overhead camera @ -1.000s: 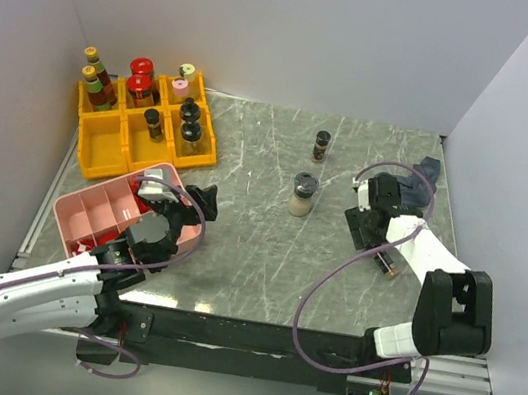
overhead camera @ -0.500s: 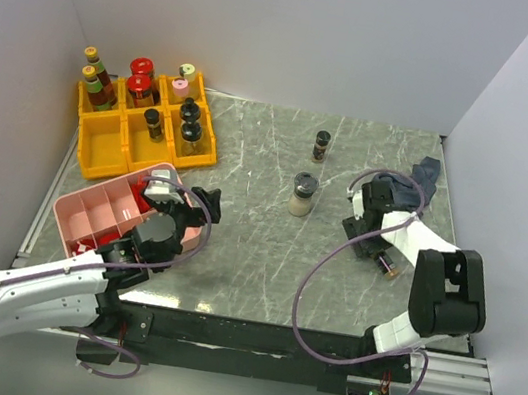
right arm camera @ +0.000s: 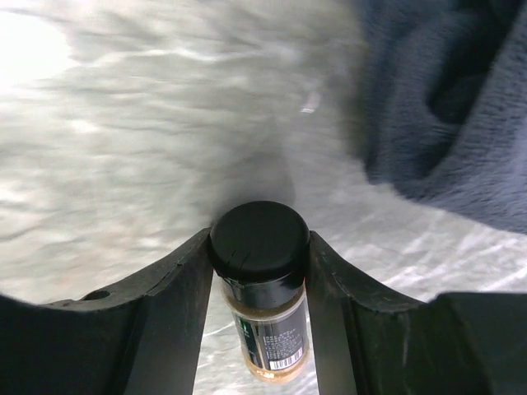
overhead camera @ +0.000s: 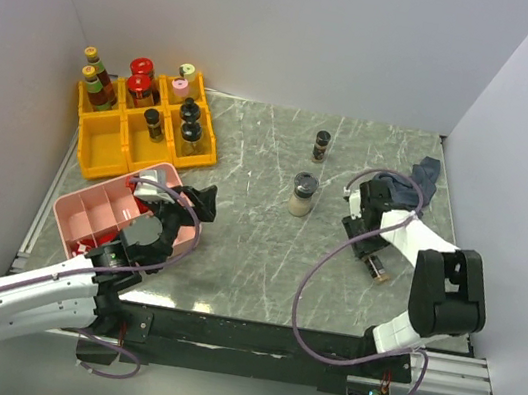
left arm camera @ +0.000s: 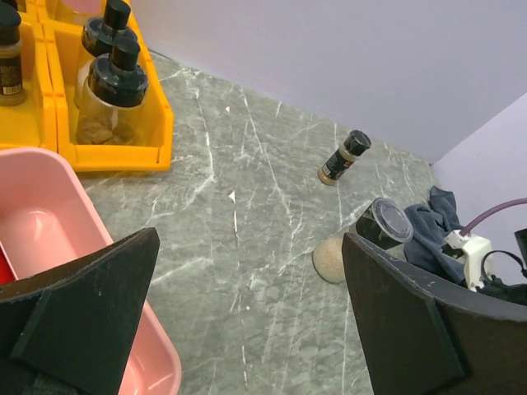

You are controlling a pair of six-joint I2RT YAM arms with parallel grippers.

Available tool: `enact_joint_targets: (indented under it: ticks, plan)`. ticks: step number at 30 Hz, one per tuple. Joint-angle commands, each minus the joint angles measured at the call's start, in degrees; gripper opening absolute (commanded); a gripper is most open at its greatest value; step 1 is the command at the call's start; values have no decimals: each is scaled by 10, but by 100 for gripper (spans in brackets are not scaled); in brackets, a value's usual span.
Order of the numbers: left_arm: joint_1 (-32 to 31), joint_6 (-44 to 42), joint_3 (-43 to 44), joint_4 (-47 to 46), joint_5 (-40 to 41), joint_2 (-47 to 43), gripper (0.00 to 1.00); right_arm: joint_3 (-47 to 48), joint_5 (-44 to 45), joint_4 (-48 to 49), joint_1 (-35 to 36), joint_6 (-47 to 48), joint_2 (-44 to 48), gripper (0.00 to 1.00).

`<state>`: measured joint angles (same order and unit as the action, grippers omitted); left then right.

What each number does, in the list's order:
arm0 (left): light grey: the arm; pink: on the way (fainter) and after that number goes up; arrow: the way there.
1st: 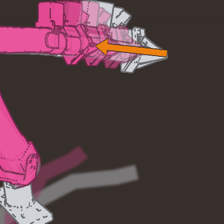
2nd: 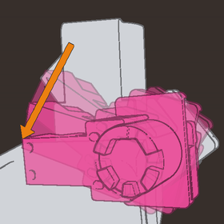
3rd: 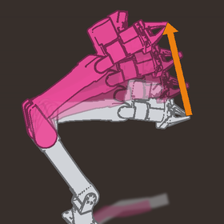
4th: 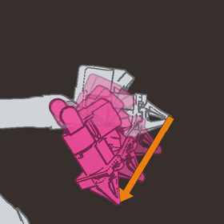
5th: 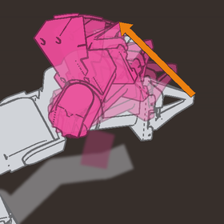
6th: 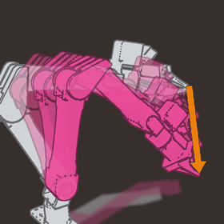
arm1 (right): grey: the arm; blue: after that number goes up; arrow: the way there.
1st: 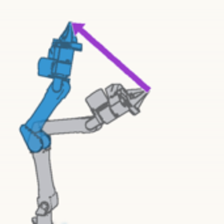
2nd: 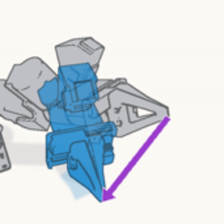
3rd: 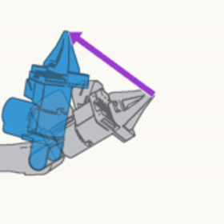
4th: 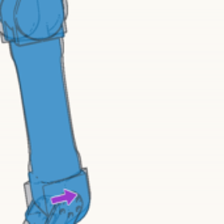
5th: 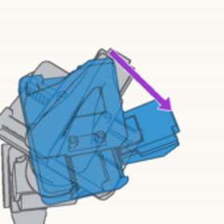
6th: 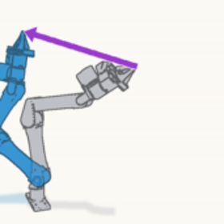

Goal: Organize the condiment bottles
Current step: Pick up the bottle from the center of the board.

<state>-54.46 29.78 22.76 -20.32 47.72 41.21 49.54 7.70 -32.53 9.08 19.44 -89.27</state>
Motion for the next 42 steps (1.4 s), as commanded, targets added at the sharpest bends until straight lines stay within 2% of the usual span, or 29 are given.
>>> enact_joint_targets:
  ticks: [1,5,10,14,18,21,26,28,32,36,37,38,42]
  plan:
    - [0,2,-4,-24,3,-7,99,28,-50,-10,27,-17,59,32]
    - [0,3,-6,-25,14,-3,99,38,-59,0,50,-41,112,29]
    - [0,8,-7,-21,13,-12,99,21,-157,79,86,-77,190,28]
    - [0,-2,-18,-48,-41,-27,99,23,-207,107,136,-102,238,24]
    - [0,23,18,19,-90,-32,99,12,-254,127,188,-118,263,23]
    - [0,48,54,80,-153,-37,99,-36,-305,191,224,-121,295,22]
    - [1,72,100,156,-213,-47,99,-138,-393,438,265,-125,332,22]
    - [1,71,108,180,-223,-54,99,-153,-429,509,276,-115,314,23]
    - [1,79,117,218,-224,-73,99,-161,-425,628,303,-71,241,29]
    - [1,102,106,250,-203,-79,99,-139,-471,754,311,-76,136,29]
    - [1,110,105,256,-200,-80,99,-141,-477,840,312,-91,99,29]
    - [1,112,103,265,-196,-82,100,-139,-483,878,312,-99,79,29]
    - [2,108,100,274,-183,-82,99,-129,-530,981,313,-109,24,29]
